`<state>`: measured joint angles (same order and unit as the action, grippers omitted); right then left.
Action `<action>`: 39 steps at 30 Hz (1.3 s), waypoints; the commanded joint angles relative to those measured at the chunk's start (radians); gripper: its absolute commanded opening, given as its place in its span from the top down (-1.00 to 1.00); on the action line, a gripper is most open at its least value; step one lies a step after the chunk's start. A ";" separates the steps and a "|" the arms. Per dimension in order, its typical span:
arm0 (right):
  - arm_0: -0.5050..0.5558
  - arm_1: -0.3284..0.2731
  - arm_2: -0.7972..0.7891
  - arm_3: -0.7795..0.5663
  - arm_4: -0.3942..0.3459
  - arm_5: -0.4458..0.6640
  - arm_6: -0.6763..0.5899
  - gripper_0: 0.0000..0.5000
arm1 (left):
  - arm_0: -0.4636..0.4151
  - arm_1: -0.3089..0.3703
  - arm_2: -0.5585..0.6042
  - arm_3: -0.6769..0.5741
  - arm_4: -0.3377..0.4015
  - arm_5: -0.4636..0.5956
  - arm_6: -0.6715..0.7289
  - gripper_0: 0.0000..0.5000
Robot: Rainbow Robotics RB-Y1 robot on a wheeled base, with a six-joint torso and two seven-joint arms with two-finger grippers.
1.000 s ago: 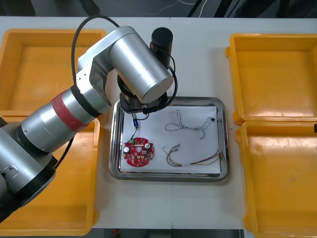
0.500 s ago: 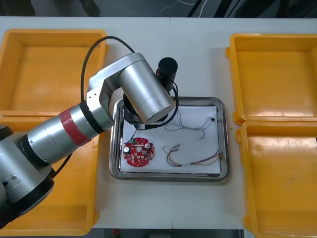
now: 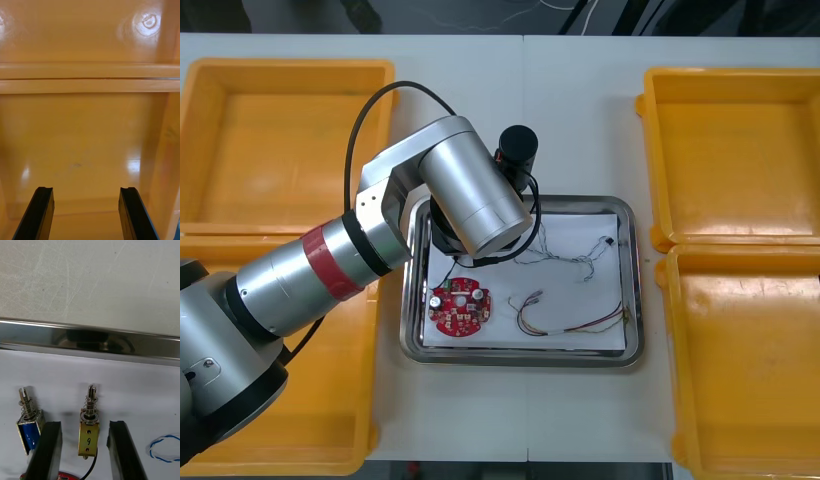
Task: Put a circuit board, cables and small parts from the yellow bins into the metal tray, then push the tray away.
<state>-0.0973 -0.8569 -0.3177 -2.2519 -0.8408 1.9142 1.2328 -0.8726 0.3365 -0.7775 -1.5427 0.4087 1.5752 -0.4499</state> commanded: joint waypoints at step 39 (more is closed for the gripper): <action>0.014 0.044 -0.038 -0.063 -0.004 -0.001 -0.029 -1.00 | -0.082 0.101 0.195 -0.105 0.134 0.063 0.022 -1.00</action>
<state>-0.0970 -0.8228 -0.3221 -2.2824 -0.8425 1.9057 1.2328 -0.9004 0.3791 -0.6396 -1.5793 0.5082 1.6080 -0.4471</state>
